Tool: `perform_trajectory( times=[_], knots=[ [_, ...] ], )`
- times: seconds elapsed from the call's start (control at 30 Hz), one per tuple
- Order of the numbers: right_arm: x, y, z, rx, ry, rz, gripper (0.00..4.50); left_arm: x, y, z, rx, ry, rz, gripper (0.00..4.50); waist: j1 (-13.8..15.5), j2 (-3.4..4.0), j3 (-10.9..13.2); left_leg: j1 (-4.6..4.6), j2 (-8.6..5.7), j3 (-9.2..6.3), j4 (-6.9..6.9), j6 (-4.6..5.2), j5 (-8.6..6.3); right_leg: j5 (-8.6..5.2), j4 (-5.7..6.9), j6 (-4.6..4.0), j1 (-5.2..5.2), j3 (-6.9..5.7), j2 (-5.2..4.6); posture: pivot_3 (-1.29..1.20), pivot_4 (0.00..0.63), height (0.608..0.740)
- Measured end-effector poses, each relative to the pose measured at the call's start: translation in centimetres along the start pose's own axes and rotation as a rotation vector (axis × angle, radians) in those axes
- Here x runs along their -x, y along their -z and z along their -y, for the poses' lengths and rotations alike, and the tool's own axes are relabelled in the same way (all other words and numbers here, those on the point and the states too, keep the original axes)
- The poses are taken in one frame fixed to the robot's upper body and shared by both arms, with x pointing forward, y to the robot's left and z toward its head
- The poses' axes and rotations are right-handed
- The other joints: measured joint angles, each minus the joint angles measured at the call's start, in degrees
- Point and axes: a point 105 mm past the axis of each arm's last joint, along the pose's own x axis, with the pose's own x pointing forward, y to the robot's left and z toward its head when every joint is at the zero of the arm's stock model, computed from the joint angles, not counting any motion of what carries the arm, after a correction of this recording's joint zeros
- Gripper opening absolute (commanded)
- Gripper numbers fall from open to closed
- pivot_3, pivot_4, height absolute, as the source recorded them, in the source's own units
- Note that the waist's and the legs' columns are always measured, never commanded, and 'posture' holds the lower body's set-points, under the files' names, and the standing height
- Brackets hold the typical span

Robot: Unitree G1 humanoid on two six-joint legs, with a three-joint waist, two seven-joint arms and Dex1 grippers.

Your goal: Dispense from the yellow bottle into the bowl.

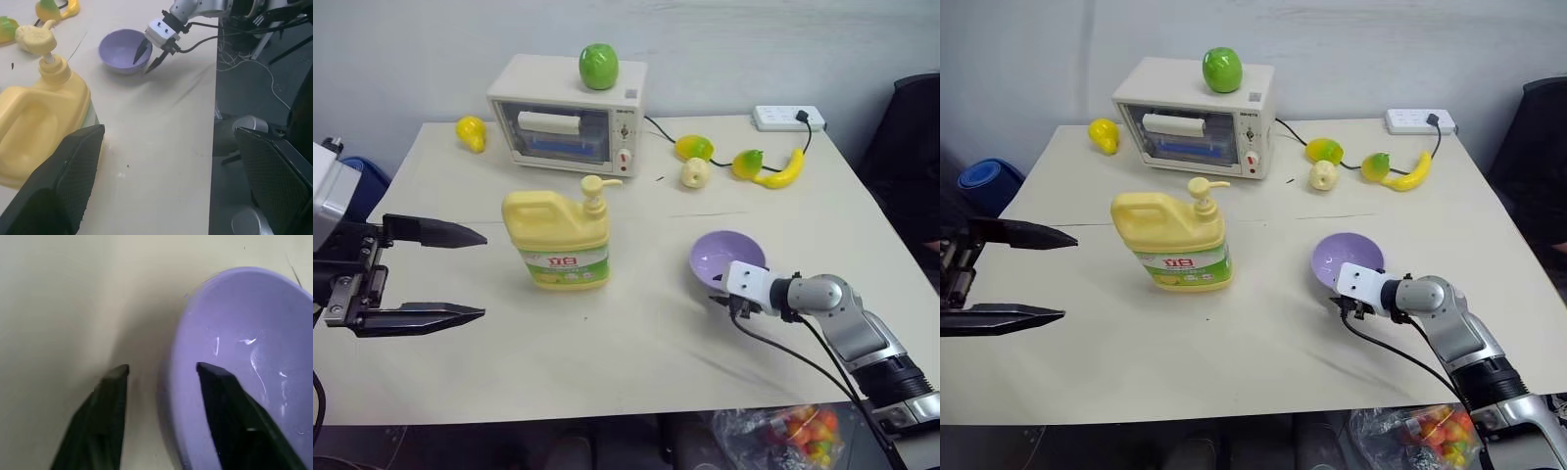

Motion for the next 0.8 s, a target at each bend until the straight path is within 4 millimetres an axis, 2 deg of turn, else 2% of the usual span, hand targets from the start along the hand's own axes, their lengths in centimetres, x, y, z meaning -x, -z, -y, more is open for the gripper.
perform_trajectory(
  times=[0.1,0.2,0.27,0.37,0.5,0.6,0.67,0.73,0.8],
  knots=[
    [0.0,-0.1,0.1,0.01,0.001,0.003,4.42,-0.2,0.0,-0.2,-0.007,0.006,0.006,4.5,-0.1,0.0,0.0,0.01,0.0,-0.01,0.0,0.0,0.0,0.0,0.01,0.0,0.0,0.0,0.0,0.0,0.15,0.74],
    [0.6,-0.7,0.5,0.0,0.007,0.024,4.47,-0.1,0.2,-0.6,0.0,0.001,0.019,4.5,-0.2,0.04,0.0,0.01,0.0,-0.01,0.0,0.0,0.0,0.0,0.02,0.0,0.0,-0.01,0.01,0.0,0.15,0.74],
    [2.1,-1.9,1.4,-0.038,0.019,0.068,4.47,0.1,0.7,-0.8,0.008,-0.008,0.015,4.5,-0.2,0.15,0.1,-0.01,0.0,-0.01,0.0,0.01,0.0,0.0,0.01,0.01,0.0,0.0,0.01,0.0,0.15,0.74],
    [6.1,-3.6,3.0,-0.087,0.024,0.115,4.47,0.5,2.2,-1.1,0.051,-0.025,-0.012,4.5,0.2,0.22,0.1,-0.04,0.03,-0.04,-0.05,0.07,-0.04,0.0,-0.1,0.01,0.0,-0.06,0.01,0.0,0.15,0.74],
    [10.8,-4.0,3.2,-0.187,-0.032,0.161,4.47,1.7,4.0,-1.5,0.061,-0.088,-0.071,4.5,0.6,0.19,0.2,-0.11,0.05,-0.03,-0.07,0.12,-0.06,0.0,-0.25,0.01,0.0,-0.1,0.02,0.0,0.15,0.74],
    [14.6,-3.0,2.2,-0.321,-0.131,0.168,4.47,2.8,5.1,-1.6,0.058,-0.141,-0.106,4.5,0.8,0.26,0.2,-0.21,0.05,0.0,-0.07,0.19,-0.1,0.01,-0.44,0.01,0.01,-0.1,0.01,0.0,0.15,0.74],
    [17.2,-2.3,2.5,-0.393,-0.136,0.176,4.47,3.8,5.9,-1.7,0.076,-0.194,-0.106,4.5,0.8,0.25,0.2,-0.22,0.05,0.03,-0.06,0.23,-0.13,0.01,-0.53,0.01,0.03,-0.1,0.01,0.0,0.15,0.74],
    [18.6,-1.9,2.8,-0.43,-0.122,0.183,4.47,4.5,6.2,-1.8,0.095,-0.219,-0.103,4.5,0.7,0.08,0.3,-0.2,0.06,0.04,-0.05,0.23,-0.13,-0.02,-0.56,-0.04,0.04,-0.09,0.01,0.0,0.15,0.74],
    [19.3,-0.9,2.5,-0.484,-0.116,0.181,4.47,5.0,5.9,-1.9,0.088,-0.245,-0.091,4.5,0.6,-0.05,0.3,-0.19,0.07,0.1,-0.03,0.23,-0.13,-0.03,-0.57,-0.06,0.05,-0.08,0.01,0.0,0.15,0.74]
  ],
)
